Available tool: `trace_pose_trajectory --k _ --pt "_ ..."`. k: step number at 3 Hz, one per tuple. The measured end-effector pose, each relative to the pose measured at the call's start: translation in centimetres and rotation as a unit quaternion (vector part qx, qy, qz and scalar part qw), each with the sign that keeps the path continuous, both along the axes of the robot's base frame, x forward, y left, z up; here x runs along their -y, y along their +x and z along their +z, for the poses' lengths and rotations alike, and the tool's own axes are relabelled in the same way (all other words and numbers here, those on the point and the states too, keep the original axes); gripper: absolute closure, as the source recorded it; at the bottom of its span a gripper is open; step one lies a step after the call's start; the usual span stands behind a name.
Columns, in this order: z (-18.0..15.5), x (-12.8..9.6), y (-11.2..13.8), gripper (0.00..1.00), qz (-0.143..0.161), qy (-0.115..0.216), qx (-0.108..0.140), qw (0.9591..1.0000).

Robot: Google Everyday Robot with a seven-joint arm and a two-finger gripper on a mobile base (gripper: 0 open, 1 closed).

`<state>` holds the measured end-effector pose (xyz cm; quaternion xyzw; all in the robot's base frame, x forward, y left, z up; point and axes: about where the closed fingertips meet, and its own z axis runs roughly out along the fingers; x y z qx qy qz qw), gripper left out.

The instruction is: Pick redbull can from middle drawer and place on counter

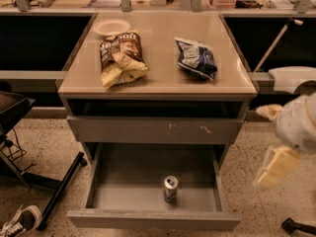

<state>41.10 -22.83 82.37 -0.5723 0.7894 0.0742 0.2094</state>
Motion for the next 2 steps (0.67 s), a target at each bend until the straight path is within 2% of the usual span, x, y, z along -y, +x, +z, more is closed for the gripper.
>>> trace_pose_trajectory --k 1,2 --pt "-9.0 0.8 -0.6 0.00 -0.026 0.033 -0.017 0.9990" --pt "-13.5 1.5 0.4 0.00 -0.050 0.013 -0.011 0.9986"
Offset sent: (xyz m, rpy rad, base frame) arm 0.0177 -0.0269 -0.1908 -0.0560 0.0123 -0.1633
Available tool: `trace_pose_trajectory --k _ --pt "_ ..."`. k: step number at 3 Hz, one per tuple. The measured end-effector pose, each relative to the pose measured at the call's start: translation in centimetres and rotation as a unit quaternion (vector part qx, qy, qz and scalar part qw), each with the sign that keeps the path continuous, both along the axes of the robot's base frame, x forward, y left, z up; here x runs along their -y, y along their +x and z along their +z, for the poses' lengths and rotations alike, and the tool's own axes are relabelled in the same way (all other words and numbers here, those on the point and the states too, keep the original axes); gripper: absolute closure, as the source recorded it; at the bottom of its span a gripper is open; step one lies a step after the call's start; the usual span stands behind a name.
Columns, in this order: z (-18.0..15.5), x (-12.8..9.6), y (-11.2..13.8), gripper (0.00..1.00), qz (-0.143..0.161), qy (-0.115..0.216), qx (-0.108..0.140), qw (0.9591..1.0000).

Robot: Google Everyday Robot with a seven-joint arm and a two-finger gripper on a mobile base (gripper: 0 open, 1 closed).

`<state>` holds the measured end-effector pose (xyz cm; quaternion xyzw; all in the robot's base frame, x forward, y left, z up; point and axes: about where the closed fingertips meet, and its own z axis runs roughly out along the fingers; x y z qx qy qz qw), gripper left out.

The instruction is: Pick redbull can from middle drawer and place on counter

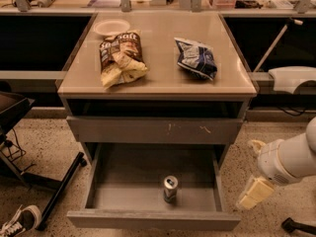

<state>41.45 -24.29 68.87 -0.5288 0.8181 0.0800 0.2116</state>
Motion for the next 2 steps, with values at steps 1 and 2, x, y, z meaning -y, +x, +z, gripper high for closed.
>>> trace_pose_trajectory --k 1,2 --pt "0.16 0.09 0.32 0.00 -0.002 -0.003 0.008 1.0000" --pt "-0.62 -0.45 0.31 0.00 0.006 0.007 0.006 0.9999"
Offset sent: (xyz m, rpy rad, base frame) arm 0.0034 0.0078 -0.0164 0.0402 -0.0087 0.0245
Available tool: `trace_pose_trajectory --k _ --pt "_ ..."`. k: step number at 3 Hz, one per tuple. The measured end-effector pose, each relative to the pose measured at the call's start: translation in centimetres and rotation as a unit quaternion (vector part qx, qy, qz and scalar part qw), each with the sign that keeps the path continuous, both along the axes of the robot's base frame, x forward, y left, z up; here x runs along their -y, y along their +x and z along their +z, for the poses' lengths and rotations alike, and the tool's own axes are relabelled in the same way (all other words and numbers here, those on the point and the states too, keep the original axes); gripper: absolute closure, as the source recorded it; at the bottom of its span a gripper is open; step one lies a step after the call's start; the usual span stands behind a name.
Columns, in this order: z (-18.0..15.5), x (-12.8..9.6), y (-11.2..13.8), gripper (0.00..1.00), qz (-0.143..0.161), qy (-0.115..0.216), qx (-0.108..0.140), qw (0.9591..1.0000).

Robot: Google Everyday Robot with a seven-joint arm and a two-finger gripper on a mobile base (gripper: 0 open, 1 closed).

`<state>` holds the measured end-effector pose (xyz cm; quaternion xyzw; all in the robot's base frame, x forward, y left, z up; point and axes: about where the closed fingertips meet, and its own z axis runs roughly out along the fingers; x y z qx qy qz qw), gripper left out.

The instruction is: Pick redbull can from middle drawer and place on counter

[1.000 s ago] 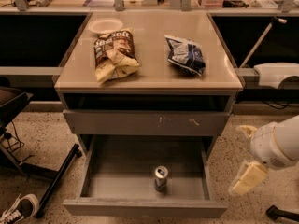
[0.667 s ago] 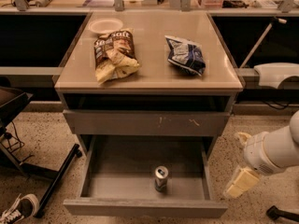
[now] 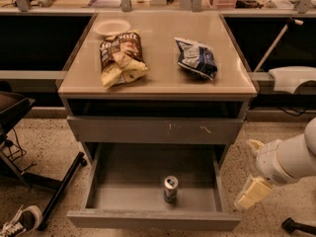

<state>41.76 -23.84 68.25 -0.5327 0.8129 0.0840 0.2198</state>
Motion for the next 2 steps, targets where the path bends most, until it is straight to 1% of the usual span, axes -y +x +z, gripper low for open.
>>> trace_pose_trajectory --k 1,2 --pt "-5.9 -4.6 0.6 0.00 0.039 0.040 -0.027 0.9981" --pt "-13.7 -10.6 1.9 0.00 0.077 0.088 -0.053 0.9917"
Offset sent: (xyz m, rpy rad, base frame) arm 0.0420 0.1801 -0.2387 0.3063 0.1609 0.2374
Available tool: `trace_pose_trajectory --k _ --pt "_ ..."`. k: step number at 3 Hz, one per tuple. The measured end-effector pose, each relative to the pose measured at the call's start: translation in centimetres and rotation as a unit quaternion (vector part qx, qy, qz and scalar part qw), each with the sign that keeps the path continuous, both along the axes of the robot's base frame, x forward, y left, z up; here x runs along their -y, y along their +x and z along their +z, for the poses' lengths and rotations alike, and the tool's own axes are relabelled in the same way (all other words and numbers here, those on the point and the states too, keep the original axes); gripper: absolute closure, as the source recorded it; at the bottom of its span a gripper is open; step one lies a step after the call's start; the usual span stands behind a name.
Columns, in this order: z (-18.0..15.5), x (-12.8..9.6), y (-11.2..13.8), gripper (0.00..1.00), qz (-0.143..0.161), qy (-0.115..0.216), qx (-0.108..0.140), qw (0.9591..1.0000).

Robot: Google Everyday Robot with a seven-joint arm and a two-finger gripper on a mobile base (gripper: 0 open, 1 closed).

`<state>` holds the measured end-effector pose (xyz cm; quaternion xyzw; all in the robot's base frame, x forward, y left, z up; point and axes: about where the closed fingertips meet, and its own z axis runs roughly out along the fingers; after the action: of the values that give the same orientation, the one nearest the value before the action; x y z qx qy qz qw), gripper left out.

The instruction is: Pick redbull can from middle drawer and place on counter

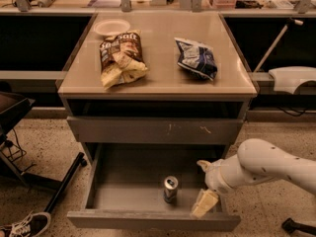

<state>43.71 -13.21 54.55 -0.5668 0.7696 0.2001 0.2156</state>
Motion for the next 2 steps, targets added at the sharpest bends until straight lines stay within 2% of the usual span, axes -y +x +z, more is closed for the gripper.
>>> trace_pose_trajectory --k 1,2 --pt "-6.67 -5.22 1.77 0.00 0.009 0.048 -0.020 0.9986" --pt "-6.67 -5.22 1.78 0.00 0.009 0.048 -0.020 0.9986"
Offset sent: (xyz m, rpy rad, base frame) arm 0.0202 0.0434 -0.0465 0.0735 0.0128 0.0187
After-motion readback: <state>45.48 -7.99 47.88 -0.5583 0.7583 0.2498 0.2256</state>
